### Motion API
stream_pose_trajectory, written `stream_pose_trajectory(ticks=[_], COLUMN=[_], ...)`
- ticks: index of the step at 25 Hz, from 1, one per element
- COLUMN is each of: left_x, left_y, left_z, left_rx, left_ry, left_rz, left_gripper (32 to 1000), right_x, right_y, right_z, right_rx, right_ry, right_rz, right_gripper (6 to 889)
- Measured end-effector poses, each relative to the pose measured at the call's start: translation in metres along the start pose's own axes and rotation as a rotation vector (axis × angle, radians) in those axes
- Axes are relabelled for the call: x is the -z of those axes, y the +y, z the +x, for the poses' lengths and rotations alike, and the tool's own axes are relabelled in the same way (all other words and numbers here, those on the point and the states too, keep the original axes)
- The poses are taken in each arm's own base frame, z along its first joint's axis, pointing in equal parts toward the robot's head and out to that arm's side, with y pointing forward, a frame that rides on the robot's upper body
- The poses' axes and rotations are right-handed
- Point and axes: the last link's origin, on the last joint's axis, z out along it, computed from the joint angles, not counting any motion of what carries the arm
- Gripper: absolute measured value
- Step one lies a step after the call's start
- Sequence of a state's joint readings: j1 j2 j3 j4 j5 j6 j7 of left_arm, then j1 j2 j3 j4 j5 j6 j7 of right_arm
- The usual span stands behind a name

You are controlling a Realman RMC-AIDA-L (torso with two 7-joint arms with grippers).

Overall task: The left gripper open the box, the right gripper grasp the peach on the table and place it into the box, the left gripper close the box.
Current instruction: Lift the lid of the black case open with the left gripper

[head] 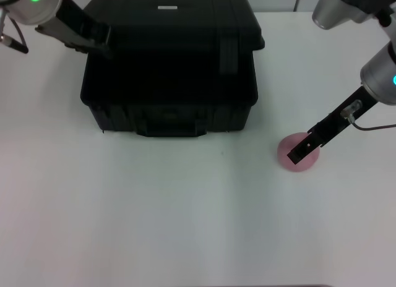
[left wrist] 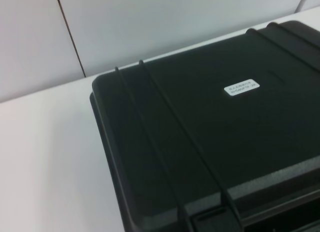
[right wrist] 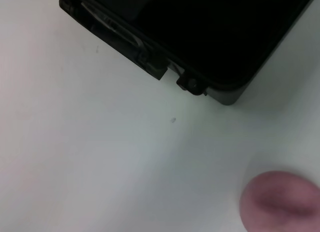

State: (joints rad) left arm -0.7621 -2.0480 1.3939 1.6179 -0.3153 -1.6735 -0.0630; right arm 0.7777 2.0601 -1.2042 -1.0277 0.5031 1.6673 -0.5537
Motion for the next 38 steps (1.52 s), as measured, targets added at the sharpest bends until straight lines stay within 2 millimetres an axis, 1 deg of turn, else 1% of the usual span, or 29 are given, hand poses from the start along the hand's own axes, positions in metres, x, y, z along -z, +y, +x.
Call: stream_pose_trajectory(ticks=[4,13,25,31,38], left_x=[0.004,0.007,0.015,0.017,0.022], left_y=[0.0,-0.002,-0.006,-0.004,-0.007], left_z=[0.004,0.008,0.015,0.019,0.024], left_rx=[-0.004,-0.004,-0.001,-0.007,-0.003], left_ry=[0.011,0.021,0.054,0.066,0.096], left_rz=[0.004,0.003,-0.001,-0.002,0.005], left_gripper=[405,405,405,405,405], right_x=[0.0,-0.003,-0.002,-0.004,-0.005], right_y=[0.0,-0.002,-0.001,-0.003,-0.003], right_z=[0.0,0.003,0.0,0.001,0.001], right_rx=[0.0,-0.011,-0.006,-0.013,-0.014], right_ry=[0.0,0.015,0.012,0.014,0.017], right_rz=[0.0,-0.008,-0.004,-0.005,-0.005], right_gripper=[829,830,829,830,829])
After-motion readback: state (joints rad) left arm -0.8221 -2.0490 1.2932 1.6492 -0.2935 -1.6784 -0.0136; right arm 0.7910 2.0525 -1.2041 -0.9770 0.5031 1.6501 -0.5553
